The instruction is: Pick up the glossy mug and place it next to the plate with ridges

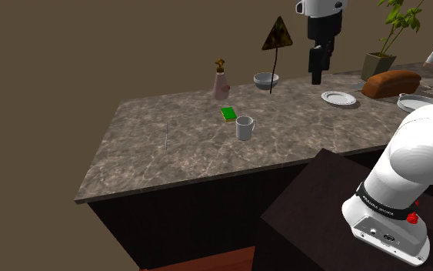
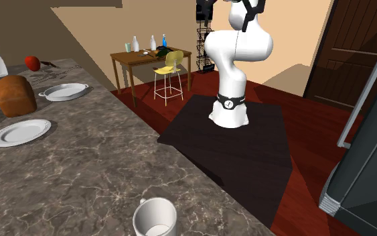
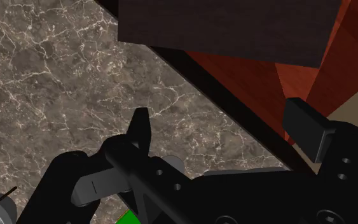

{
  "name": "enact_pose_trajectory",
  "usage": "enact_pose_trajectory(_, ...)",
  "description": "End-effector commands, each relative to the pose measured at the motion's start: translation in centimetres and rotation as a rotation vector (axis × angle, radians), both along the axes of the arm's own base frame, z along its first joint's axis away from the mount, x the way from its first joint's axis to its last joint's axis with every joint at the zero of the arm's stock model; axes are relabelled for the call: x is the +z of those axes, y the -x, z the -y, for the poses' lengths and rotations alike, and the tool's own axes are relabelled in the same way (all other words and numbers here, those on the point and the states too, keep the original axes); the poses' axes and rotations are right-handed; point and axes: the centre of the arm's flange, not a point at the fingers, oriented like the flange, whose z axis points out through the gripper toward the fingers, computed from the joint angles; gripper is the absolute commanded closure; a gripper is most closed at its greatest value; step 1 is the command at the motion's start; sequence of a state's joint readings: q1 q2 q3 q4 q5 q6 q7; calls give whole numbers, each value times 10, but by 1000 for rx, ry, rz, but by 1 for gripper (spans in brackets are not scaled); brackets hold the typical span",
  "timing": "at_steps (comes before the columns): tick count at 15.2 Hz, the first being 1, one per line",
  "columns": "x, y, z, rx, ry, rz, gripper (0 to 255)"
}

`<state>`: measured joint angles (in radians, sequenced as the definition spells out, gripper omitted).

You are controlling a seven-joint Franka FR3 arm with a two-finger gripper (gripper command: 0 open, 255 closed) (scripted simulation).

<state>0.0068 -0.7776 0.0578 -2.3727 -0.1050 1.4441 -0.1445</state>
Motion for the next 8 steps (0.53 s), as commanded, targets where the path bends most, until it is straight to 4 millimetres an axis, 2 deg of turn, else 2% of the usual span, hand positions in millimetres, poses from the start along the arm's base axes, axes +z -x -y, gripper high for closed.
enact_pose_trajectory(1,0,0,0,0,0,0,0)
enact_pose_trajectory(8,-69,-54,5,-34,-20,43,0)
